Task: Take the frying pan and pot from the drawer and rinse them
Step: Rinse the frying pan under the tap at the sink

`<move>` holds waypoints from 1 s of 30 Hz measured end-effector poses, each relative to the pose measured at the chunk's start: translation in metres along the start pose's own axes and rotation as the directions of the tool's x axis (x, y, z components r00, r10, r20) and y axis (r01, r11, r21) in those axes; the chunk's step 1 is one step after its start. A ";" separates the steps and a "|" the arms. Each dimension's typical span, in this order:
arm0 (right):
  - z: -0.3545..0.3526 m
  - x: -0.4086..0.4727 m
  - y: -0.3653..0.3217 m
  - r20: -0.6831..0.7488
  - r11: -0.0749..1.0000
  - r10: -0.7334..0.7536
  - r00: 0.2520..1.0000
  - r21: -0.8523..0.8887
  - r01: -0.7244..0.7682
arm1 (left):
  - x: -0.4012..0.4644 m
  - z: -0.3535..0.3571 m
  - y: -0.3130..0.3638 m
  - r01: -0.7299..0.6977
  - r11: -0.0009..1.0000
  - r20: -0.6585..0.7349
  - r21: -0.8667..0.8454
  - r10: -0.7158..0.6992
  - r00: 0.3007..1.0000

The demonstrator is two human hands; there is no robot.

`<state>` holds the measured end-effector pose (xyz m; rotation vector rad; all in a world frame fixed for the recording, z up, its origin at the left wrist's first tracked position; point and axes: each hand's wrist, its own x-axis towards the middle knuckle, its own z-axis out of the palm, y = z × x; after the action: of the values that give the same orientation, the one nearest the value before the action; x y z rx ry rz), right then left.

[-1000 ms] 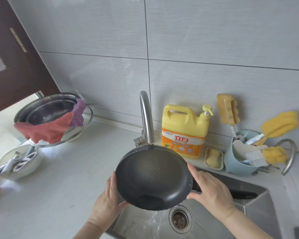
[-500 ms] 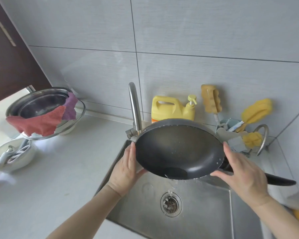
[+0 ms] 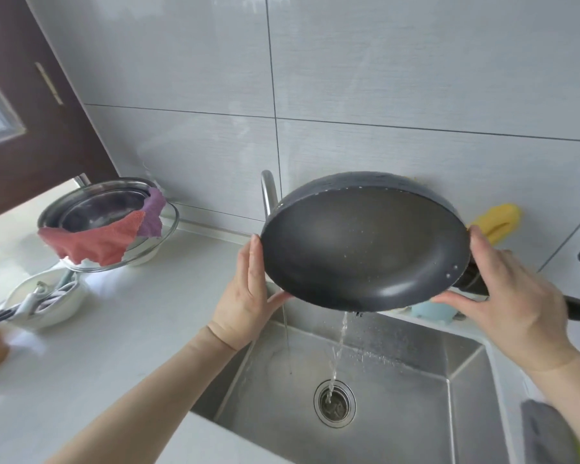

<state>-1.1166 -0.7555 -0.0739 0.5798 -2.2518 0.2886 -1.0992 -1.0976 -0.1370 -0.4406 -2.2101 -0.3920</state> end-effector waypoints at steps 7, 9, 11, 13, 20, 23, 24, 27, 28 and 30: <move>0.022 -0.019 0.009 0.667 0.967 0.234 0.707 -0.081 -0.243 | -0.047 0.035 0.000 0.375 0.906 0.471 -0.195 -0.249 0.846; 0.034 -0.020 0.009 0.778 0.954 0.243 0.579 -0.085 -0.287 | -0.058 0.044 -0.004 0.467 0.846 0.579 -0.256 -0.253 0.775; 0.047 -0.018 0.007 0.859 0.948 0.219 0.462 -0.075 -0.310 | -0.063 0.045 -0.011 0.614 0.730 0.715 -0.300 -0.254 0.651; 0.062 -0.016 0.004 0.917 0.930 0.178 0.358 -0.038 -0.366 | -0.066 0.039 -0.022 0.706 0.657 0.826 -0.266 -0.222 0.518; 0.117 -0.037 -0.026 0.983 0.726 -0.080 0.168 0.173 -0.666 | -0.039 -0.022 -0.075 0.706 0.707 0.977 -0.035 -0.124 0.173; 0.132 -0.056 -0.054 0.966 0.626 -0.108 0.234 0.248 -0.739 | -0.011 -0.050 -0.083 0.633 0.771 0.971 0.060 -0.193 0.144; 0.135 -0.063 -0.063 0.954 0.597 -0.093 0.286 0.283 -0.751 | -0.004 -0.057 -0.083 0.594 0.801 0.961 0.080 -0.220 0.167; 0.138 -0.075 -0.085 0.886 0.542 0.057 0.460 0.359 -0.760 | 0.002 -0.068 -0.080 0.434 0.890 0.905 0.139 -0.292 0.309; 0.137 -0.075 -0.088 0.860 0.551 0.117 0.497 0.360 -0.753 | -0.001 -0.068 -0.080 0.378 0.912 0.877 0.156 -0.304 0.371; 0.130 -0.067 -0.087 0.797 0.620 0.211 0.566 0.339 -0.708 | -0.012 -0.061 -0.080 0.309 0.933 0.811 0.184 -0.322 0.489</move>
<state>-1.1164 -0.8594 -0.2090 0.3772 -3.0506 1.4051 -1.0861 -1.1964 -0.1192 -0.2027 -3.2793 -0.4045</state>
